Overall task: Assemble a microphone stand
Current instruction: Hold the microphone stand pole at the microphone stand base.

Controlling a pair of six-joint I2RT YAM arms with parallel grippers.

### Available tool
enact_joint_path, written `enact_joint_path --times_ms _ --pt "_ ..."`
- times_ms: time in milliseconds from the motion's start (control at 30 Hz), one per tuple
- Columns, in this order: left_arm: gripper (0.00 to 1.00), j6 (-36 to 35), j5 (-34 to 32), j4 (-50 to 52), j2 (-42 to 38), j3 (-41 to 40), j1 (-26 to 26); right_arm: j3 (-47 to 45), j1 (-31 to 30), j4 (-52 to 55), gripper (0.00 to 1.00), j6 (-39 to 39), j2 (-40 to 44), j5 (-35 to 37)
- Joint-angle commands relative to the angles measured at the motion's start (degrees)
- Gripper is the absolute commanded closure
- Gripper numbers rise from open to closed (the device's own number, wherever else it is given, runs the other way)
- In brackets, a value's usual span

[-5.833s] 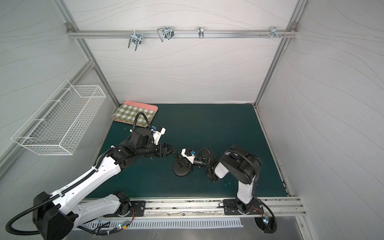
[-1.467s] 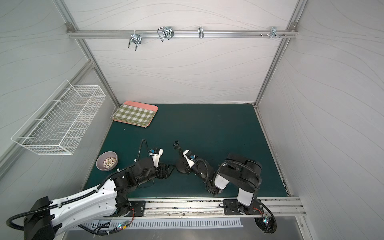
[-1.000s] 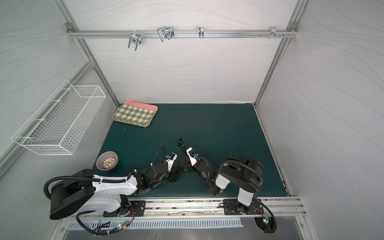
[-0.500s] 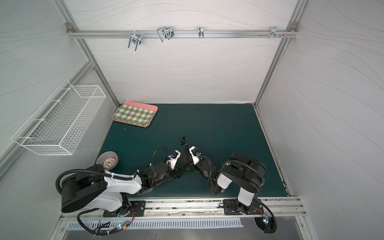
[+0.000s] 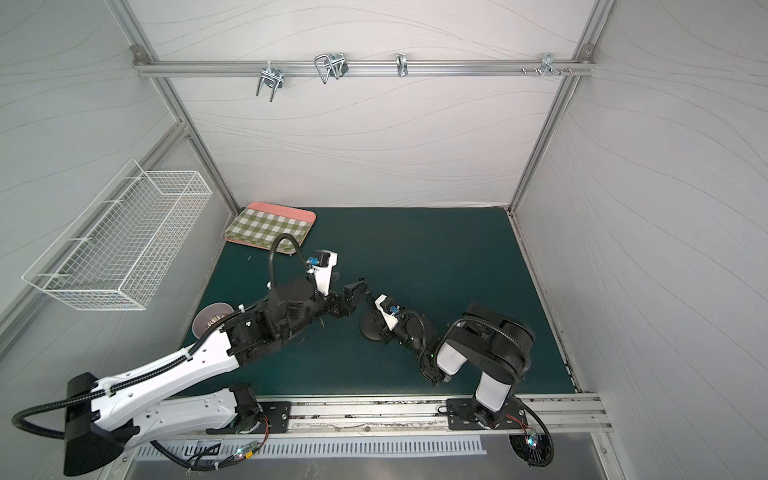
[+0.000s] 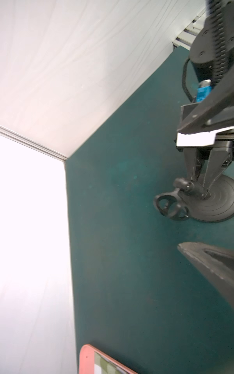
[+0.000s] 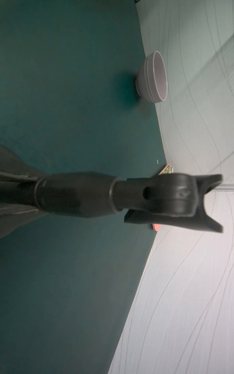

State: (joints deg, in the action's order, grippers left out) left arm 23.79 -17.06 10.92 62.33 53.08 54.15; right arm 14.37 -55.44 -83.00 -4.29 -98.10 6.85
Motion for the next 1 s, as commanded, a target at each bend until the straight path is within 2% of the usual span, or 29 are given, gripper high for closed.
enact_joint_path --times_ms 0,167,333,533,800,967 --pt "0.2 11.65 1.6 17.32 6.16 9.45 -0.69 -1.63 0.42 3.48 0.82 -2.98 -0.29 -3.42" --pt "0.26 18.82 3.94 28.41 14.79 20.41 -0.87 -1.63 0.71 3.47 0.82 -3.34 -0.47 -4.3" --pt "0.3 24.77 4.1 33.36 18.13 23.12 -0.98 -1.63 1.04 3.59 0.83 -3.44 -0.73 -5.21" --pt "0.35 33.27 4.74 35.74 18.33 23.82 -0.96 -1.97 1.72 3.57 0.82 -3.66 -0.77 -5.84" --pt "0.35 36.58 4.71 35.35 23.89 28.34 -0.92 -1.98 2.09 3.53 0.82 -4.05 -0.86 -6.98" --pt "0.39 37.52 5.37 36.27 27.32 31.13 -0.97 -1.98 2.17 3.49 0.83 -4.23 -1.03 -6.87"
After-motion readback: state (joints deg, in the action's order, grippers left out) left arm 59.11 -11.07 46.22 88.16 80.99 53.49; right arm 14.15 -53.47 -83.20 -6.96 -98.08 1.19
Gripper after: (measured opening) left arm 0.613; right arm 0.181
